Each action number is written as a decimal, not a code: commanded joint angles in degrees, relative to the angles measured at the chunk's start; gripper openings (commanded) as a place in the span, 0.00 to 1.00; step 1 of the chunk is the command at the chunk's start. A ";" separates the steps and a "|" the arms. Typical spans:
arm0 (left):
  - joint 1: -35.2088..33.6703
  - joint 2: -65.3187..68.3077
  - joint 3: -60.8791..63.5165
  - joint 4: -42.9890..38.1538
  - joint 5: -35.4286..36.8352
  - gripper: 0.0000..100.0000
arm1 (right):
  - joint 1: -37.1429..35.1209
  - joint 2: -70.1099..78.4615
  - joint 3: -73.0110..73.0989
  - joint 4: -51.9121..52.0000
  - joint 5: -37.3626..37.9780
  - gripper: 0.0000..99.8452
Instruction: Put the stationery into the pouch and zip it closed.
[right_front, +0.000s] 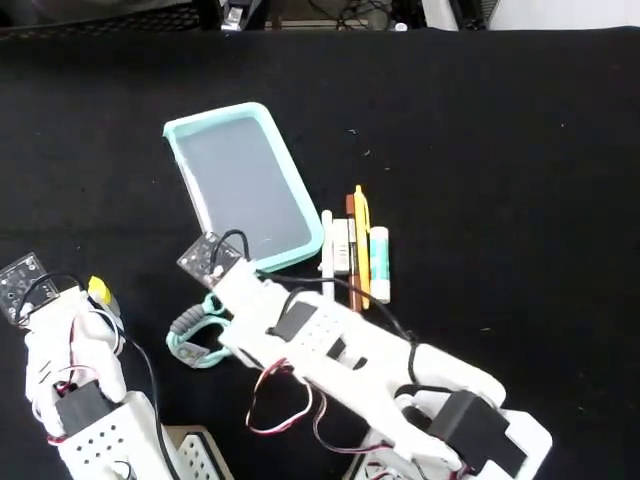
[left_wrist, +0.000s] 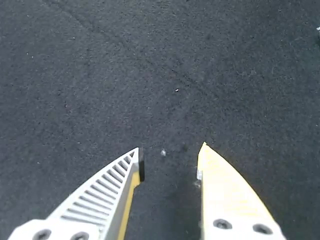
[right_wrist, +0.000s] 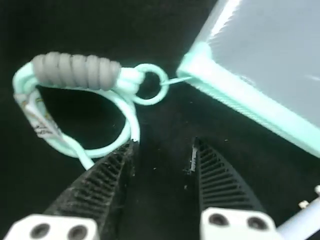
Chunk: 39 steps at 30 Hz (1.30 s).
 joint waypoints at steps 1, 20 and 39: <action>0.40 -0.26 -3.38 -1.41 0.62 0.20 | -1.58 -2.42 -2.77 0.35 -0.62 0.18; 0.48 -0.26 -3.38 -1.41 0.62 0.20 | -0.26 -17.54 4.53 -2.02 -5.63 0.18; 0.75 -0.26 -3.38 -1.41 0.62 0.20 | 1.32 -17.54 9.10 -13.36 -10.37 0.18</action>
